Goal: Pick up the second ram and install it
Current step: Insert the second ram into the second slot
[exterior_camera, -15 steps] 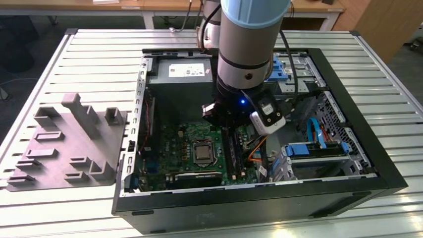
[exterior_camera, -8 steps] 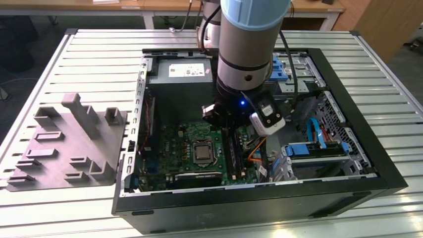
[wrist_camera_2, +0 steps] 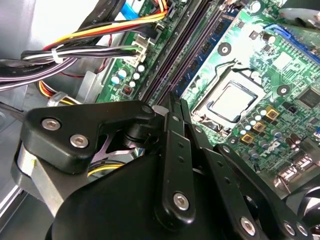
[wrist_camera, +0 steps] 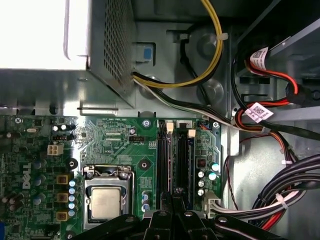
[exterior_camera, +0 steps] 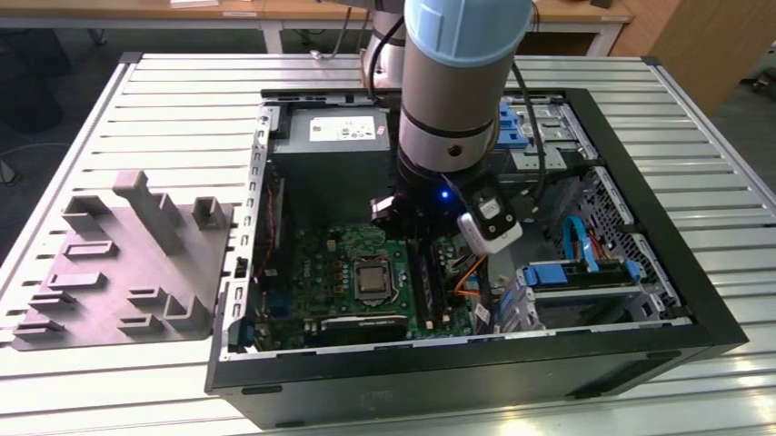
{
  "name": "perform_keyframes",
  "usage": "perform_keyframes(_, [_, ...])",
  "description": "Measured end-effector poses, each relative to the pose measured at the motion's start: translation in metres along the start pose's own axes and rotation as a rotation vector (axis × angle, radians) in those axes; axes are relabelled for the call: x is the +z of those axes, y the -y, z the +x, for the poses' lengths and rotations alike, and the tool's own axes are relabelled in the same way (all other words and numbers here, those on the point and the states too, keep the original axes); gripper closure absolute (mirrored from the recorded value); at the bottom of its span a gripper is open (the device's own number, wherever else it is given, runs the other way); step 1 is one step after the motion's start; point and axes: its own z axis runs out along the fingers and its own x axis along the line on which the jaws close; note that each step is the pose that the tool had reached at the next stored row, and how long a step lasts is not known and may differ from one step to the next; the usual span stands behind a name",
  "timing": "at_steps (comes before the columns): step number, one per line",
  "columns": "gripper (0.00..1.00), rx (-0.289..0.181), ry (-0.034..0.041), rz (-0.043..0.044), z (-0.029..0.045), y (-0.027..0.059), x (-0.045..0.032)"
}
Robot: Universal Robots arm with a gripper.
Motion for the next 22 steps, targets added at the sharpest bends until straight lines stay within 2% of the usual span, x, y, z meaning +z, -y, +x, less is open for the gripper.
perform_keyframes(6, [0.88,0.0,0.0,0.0,0.0001,0.0001,0.0038])
perform_keyframes(22, [0.88,0.0,0.0,-0.0001,0.0004,0.0019,0.0074])
